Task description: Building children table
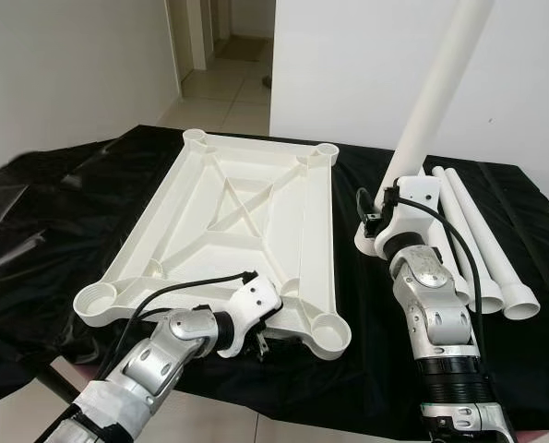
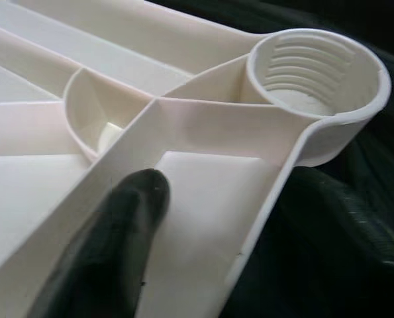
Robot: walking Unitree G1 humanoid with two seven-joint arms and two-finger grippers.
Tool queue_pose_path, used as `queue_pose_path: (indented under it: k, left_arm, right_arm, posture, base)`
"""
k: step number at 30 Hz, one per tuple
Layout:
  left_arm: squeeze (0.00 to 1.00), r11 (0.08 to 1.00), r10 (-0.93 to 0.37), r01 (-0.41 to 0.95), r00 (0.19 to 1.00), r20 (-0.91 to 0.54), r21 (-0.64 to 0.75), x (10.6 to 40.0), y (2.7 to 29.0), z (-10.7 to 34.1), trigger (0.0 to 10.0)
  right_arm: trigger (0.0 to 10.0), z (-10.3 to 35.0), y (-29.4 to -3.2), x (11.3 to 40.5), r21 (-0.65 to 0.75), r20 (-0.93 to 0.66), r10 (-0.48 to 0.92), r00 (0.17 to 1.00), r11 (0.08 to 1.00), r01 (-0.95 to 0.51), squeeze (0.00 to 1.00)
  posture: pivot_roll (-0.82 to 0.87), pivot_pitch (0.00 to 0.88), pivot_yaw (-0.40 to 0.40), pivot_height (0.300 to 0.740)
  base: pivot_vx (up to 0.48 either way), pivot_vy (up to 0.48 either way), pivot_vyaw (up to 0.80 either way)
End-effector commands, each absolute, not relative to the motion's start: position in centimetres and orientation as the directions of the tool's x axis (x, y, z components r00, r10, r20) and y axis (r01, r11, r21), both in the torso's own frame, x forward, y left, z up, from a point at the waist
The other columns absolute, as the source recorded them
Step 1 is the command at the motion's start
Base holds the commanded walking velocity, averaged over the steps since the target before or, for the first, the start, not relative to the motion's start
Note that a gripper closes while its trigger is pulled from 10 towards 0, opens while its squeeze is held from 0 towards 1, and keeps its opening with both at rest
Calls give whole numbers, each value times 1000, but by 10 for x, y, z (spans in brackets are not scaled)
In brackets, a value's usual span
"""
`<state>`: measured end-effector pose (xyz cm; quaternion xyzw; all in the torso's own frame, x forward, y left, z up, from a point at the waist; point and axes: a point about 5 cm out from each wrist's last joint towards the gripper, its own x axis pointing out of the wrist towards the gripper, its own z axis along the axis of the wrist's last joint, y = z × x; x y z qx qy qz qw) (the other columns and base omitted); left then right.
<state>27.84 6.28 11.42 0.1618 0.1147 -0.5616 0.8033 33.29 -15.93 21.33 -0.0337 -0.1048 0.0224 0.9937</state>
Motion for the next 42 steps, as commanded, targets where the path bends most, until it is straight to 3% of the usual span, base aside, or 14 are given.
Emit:
queue_pose_path:
  k: [1,3,4,5,6,14,15,18,19,28,30,33,34,42]
  left_arm:
    - [0,478,-777,859,512,-367,186,289,71,112,0]
    - [0,493,-771,849,528,-356,191,293,69,114,0]
    - [0,503,-766,841,540,-348,197,296,68,116,2471]
    - [0,503,-766,841,540,-348,197,296,68,116,2471]
    - [0,512,-764,836,549,-340,199,298,66,117,0]
    - [0,546,-755,813,582,-303,200,307,52,126,0]
    - [0,556,-749,806,592,-299,203,309,51,127,2588]
    - [0,548,-755,808,589,-288,217,311,46,131,4392]
    - [0,554,-751,804,595,-287,218,313,45,132,10000]
    - [0,547,-756,799,599,-263,247,315,40,135,10000]
    - [1000,559,-755,795,605,-254,234,317,39,137,10000]
    - [1000,560,-753,794,607,-253,238,317,39,137,10000]
    - [0,542,-765,805,591,-256,239,316,39,138,10000]
    - [0,499,-815,837,542,-206,225,310,42,151,10000]
  right_arm:
    - [10000,220,-158,331,-85,241,59,969,996,-40,0]
    - [10000,220,-158,331,-86,239,58,969,996,-39,0]
    - [10000,220,-159,331,-85,239,57,969,996,-38,0]
    - [10000,220,-159,331,-85,239,57,969,996,-38,0]
    - [10000,219,-159,331,-85,238,55,970,996,-36,0]
    - [10000,219,-159,331,-80,234,47,971,996,-29,0]
    - [10000,219,-159,332,-79,234,47,971,996,-29,0]
    - [10000,219,-159,332,-77,233,46,971,997,-29,0]
    - [10000,219,-159,332,-76,232,45,972,997,-28,0]
    - [10000,218,-158,331,-74,225,41,974,997,-25,0]
    - [10000,218,-158,330,-92,215,51,975,995,-32,0]
    - [10000,217,-158,329,-101,213,56,975,994,-35,0]
    - [10000,216,-156,326,-106,209,79,975,993,-58,0]
    - [10000,211,-148,316,-145,195,168,966,979,-141,0]
  posture:
    - [-7,30,10,740]
    - [-6,30,11,740]
    - [-4,35,11,740]
    - [-4,35,11,740]
    - [-4,35,11,740]
    - [3,46,9,740]
    - [4,47,9,740]
    - [4,49,9,740]
    - [3,50,9,740]
    - [-3,53,12,740]
    - [-12,57,15,740]
    - [-12,57,15,740]
    - [-16,59,16,740]
    - [-20,61,23,740]
  base:
    - [0,0,0]
    - [0,0,0]
    - [0,0,0]
    - [0,0,0]
    - [0,0,0]
    - [0,0,0]
    - [0,0,0]
    - [0,0,0]
    - [0,0,0]
    - [0,0,0]
    - [0,0,0]
    - [0,0,0]
    - [0,0,0]
    - [0,0,0]
